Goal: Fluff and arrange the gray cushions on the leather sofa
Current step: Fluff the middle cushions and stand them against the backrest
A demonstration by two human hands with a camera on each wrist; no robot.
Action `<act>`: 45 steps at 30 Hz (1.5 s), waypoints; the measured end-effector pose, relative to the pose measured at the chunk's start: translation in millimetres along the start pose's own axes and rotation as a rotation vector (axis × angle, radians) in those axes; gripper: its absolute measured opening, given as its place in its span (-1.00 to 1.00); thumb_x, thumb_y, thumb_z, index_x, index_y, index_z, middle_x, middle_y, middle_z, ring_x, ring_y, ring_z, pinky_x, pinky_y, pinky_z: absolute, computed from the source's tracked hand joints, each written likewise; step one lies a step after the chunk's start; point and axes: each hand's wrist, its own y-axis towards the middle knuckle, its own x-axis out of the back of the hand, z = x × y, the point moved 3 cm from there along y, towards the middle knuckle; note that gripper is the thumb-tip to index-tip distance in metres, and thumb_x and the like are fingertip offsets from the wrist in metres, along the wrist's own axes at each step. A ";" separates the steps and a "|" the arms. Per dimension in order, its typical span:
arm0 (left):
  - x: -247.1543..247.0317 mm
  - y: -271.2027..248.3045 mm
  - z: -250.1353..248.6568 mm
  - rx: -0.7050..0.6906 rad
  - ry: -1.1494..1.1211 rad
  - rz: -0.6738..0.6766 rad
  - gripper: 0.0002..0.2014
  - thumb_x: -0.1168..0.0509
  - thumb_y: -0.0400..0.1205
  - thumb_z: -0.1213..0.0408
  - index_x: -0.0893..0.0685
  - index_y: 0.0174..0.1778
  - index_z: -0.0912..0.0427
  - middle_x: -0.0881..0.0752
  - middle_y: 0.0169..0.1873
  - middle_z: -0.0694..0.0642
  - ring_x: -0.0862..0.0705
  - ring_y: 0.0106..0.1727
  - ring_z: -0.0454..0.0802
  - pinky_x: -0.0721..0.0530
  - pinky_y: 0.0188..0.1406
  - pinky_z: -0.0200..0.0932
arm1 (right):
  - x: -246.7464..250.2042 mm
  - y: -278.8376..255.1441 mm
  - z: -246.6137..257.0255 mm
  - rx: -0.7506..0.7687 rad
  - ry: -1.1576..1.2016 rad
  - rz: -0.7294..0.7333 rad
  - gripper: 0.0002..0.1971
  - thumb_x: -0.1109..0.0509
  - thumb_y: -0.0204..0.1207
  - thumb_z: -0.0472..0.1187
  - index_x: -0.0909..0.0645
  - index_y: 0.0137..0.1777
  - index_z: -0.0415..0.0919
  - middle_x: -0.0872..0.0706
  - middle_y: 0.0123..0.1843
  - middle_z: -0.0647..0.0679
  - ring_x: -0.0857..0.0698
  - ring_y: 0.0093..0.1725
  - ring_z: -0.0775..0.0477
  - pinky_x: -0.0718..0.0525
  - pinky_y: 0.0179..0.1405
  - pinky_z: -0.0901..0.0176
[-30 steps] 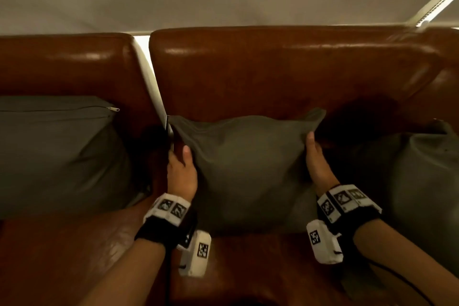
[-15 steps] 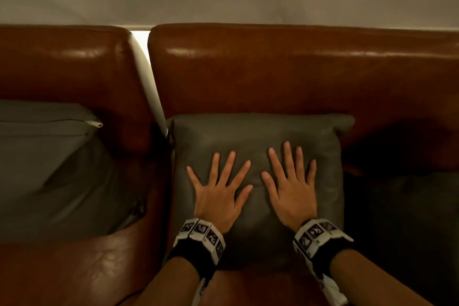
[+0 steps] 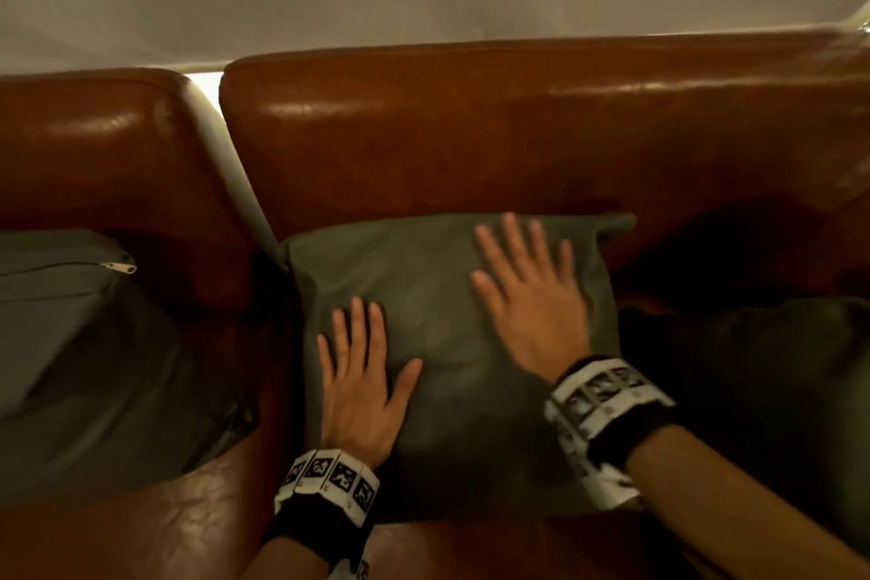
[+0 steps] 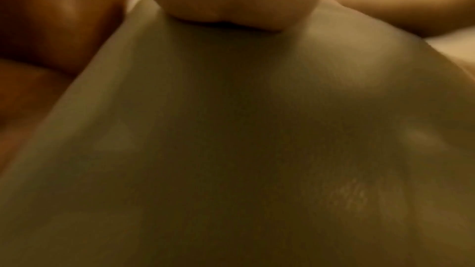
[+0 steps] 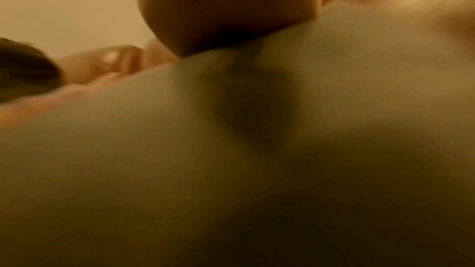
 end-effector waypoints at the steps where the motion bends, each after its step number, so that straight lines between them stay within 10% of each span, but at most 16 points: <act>1: 2.0 0.7 -1.8 0.008 -0.036 -0.002 -0.27 0.27 0.70 -0.32 0.37 0.68 -0.07 0.16 0.71 0.12 0.40 0.70 -0.02 0.32 0.66 0.11 | 1.5 -5.4 -31.1 -0.072 -0.018 0.014 -0.41 0.20 0.67 0.21 -0.02 0.70 0.16 -0.03 0.74 0.06 -0.03 0.72 -0.10 0.17 0.61 -0.21; 5: 31.5 17.6 0.6 0.441 -0.428 -0.181 -0.06 0.10 0.56 -0.44 0.31 0.69 0.03 0.28 0.72 0.08 0.28 0.73 0.12 0.26 0.67 0.21 | 19.0 -30.9 -105.2 -0.379 0.091 0.138 -0.43 0.30 0.70 0.23 0.24 0.69 0.21 0.24 0.75 0.13 0.27 0.71 -0.04 0.27 0.62 -0.39; 9: 51.5 54.4 38.3 0.843 -1.139 -0.030 0.16 -0.22 0.27 -0.61 -0.03 0.72 -0.10 -0.28 0.68 0.10 -0.28 0.66 0.19 -0.17 0.66 0.22 | 33.6 -29.7 -35.6 -0.291 0.084 -0.082 -0.37 0.11 0.74 0.13 -0.06 0.72 -0.17 -0.03 0.75 -0.15 0.02 0.73 -0.20 0.14 0.61 -0.42; 15: 53.3 68.9 30.7 0.703 -0.789 -0.001 -0.40 -0.32 0.62 -0.12 -0.53 0.48 0.19 -0.63 0.42 0.21 -0.55 0.47 0.20 -0.43 0.52 0.08 | 1.5 -7.5 106.1 0.200 0.124 0.038 -0.44 0.09 0.71 0.15 -0.16 0.69 0.05 -0.18 0.73 0.01 -0.07 0.72 -0.11 0.31 0.60 -0.20; 19: 53.3 64.2 29.1 0.674 -0.783 -0.029 -0.44 -0.24 0.67 -0.13 -0.50 0.52 0.11 -0.60 0.45 0.17 -0.51 0.50 0.22 -0.40 0.53 0.05 | 0.7 -9.0 -5.2 -0.057 0.029 0.021 -0.45 0.14 0.70 0.20 -0.15 0.68 0.19 -0.20 0.72 0.04 -0.15 0.71 -0.13 0.07 0.62 -0.26; 22: 54.9 67.6 18.3 0.711 -0.720 -0.107 -0.43 -0.16 0.67 -0.22 -0.62 0.39 0.16 -0.65 0.38 0.24 -0.54 0.45 0.30 -0.42 0.46 0.03 | 4.5 -31.5 -90.6 -0.271 0.050 0.170 -0.45 0.33 0.66 0.27 0.21 0.66 0.35 0.14 0.74 0.24 0.19 0.72 0.02 0.26 0.63 -0.34; 27: 48.9 37.0 32.0 0.766 -1.050 -0.137 -0.30 -0.17 0.39 -0.55 -0.49 0.33 -0.21 -0.56 0.46 0.03 -0.52 0.49 0.11 -0.39 0.56 0.18 | 10.1 -50.8 -65.5 -0.422 0.176 -0.066 -0.41 0.26 0.73 0.14 0.08 0.73 0.01 0.06 0.77 0.02 0.16 0.73 -0.13 0.20 0.64 -0.38; 29: 41.7 5.9 37.0 0.722 -1.051 -0.028 -0.17 -0.23 0.33 -0.58 -0.40 0.49 -0.27 -0.49 0.54 -0.01 -0.46 0.54 0.06 -0.34 0.60 0.16 | 9.2 -70.1 -3.8 -0.292 0.226 -0.227 -0.40 0.12 0.72 0.09 -0.08 0.71 -0.12 -0.07 0.74 -0.07 0.01 0.72 -0.21 0.14 0.63 -0.37; 33: 24.5 -22.1 31.4 0.607 -0.870 -0.003 -0.41 -0.19 0.73 0.05 -0.20 0.67 0.06 -0.41 0.58 0.17 -0.39 0.60 0.11 -0.26 0.47 -0.26 | -28.9 -117.7 117.5 0.212 0.186 -0.114 -0.47 -0.03 0.72 0.04 -0.17 0.68 0.00 -0.20 0.71 0.06 -0.12 0.68 -0.09 0.05 0.57 -0.31; 37: 11.5 -8.1 43.3 0.616 -0.820 0.014 -0.28 -0.19 0.68 -0.13 -0.09 0.69 0.09 -0.35 0.61 0.26 -0.37 0.60 0.21 -0.27 0.62 0.05 | -49.7 -111.1 54.4 0.334 0.045 -0.040 -0.46 -0.05 0.69 0.10 -0.18 0.67 0.12 -0.22 0.65 0.12 -0.25 0.60 -0.04 -0.15 0.51 -0.18; 41: 3.3 -9.2 40.2 0.609 -0.791 -0.009 -0.33 -0.15 0.72 -0.04 -0.08 0.70 0.09 -0.31 0.63 0.27 -0.32 0.62 0.23 -0.25 0.62 0.06 | -45.0 -109.8 -72.7 -0.110 0.101 -0.084 -0.45 0.21 0.70 0.25 0.22 0.67 0.31 -0.04 0.72 0.08 -0.11 0.68 -0.11 -0.14 0.57 -0.31; 45: 18.3 -15.5 29.1 0.613 -0.760 -0.004 -0.41 -0.05 0.74 -0.10 -0.18 0.68 0.02 -0.45 0.57 0.23 -0.44 0.55 0.30 -0.34 0.52 0.08 | -42.0 -112.0 -98.5 -0.607 0.880 0.129 -0.18 0.06 0.49 0.51 0.06 0.71 0.21 -0.17 0.73 0.07 -0.26 0.66 -0.10 -0.19 0.63 -0.10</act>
